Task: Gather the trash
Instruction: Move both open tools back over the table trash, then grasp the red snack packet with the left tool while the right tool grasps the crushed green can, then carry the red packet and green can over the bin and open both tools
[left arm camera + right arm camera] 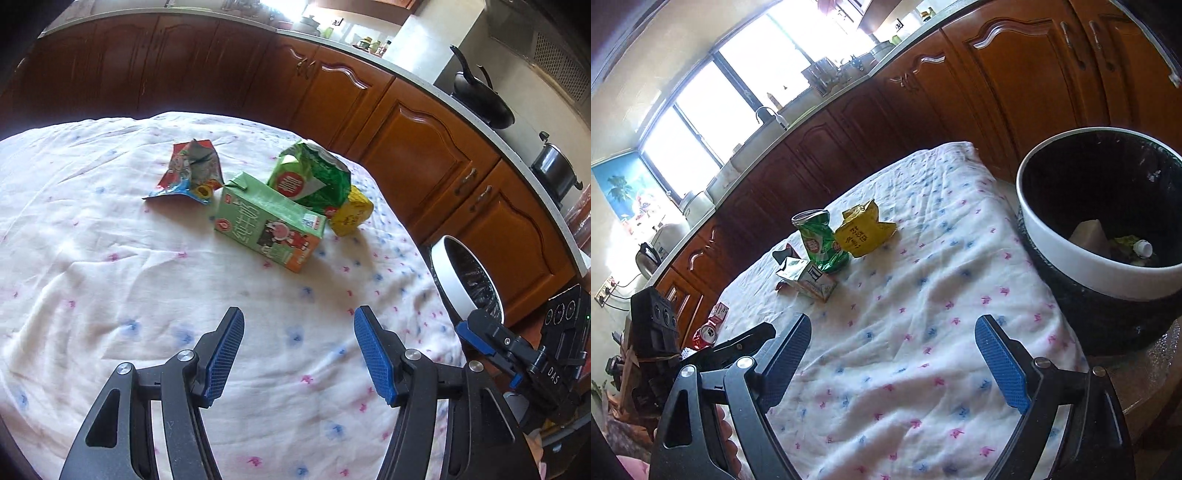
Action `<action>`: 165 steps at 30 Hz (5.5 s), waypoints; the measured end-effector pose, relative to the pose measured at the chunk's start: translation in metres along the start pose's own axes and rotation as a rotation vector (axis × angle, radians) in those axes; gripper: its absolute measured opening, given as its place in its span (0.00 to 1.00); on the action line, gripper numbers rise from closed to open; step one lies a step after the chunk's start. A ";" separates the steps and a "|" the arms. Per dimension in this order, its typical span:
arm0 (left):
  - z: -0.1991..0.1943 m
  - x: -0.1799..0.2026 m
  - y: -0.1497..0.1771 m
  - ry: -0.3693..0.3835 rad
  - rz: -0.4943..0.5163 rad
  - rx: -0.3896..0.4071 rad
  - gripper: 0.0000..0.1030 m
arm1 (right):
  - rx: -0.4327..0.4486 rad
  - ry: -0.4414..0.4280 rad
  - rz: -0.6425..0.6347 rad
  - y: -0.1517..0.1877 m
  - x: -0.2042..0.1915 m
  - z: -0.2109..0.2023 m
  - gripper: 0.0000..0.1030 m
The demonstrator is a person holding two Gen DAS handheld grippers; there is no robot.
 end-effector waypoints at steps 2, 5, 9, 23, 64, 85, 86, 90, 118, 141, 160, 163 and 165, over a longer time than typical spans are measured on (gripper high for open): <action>-0.002 -0.007 -0.004 -0.011 -0.006 0.005 0.60 | -0.005 -0.002 -0.012 0.000 -0.004 0.004 0.89; -0.003 -0.017 -0.012 -0.032 -0.006 0.011 0.60 | -0.015 -0.018 -0.023 -0.003 -0.012 0.011 0.89; -0.003 -0.029 -0.026 -0.057 -0.005 0.024 0.60 | -0.021 -0.043 -0.049 -0.007 -0.026 0.022 0.89; 0.038 -0.071 -0.081 -0.154 -0.004 0.030 0.60 | -0.038 -0.128 -0.138 -0.032 -0.072 0.083 0.73; 0.011 0.003 -0.030 0.042 0.153 0.020 0.01 | 0.034 -0.012 -0.109 -0.025 -0.024 0.027 0.15; 0.049 0.051 0.015 0.056 0.230 -0.088 0.01 | 0.011 0.027 0.029 0.006 0.027 -0.009 0.42; 0.049 0.052 0.016 0.057 0.233 -0.087 0.01 | 0.015 0.018 0.049 0.005 0.029 -0.011 0.37; 0.051 0.058 0.018 0.058 0.245 -0.088 0.01 | 0.043 0.023 0.051 0.000 0.031 -0.017 0.14; 0.093 0.190 -0.001 0.193 0.446 -0.059 0.01 | 0.254 0.212 -0.058 -0.069 0.082 -0.104 0.12; 0.161 0.259 -0.010 0.225 0.552 -0.071 0.01 | 0.228 0.304 -0.063 -0.100 0.130 -0.099 0.12; 0.192 0.271 -0.002 0.247 0.568 -0.171 0.01 | 0.141 0.342 -0.058 -0.103 0.154 -0.073 0.12; 0.194 0.274 -0.001 0.245 0.572 -0.181 0.01 | 0.127 0.350 -0.056 -0.101 0.158 -0.069 0.12; 0.195 0.276 -0.002 0.243 0.579 -0.183 0.01 | 0.118 0.355 -0.056 -0.101 0.160 -0.066 0.12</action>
Point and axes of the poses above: each gripper's, at about its wrist camera, not at the fingertips, and z roughly the way its jaws point, x to its right, y to its underside, the point moved 6 cm from there along z, roughly the way its jaws point, and after that the axes turned 12 degrees about x, right-handed, at the moved point
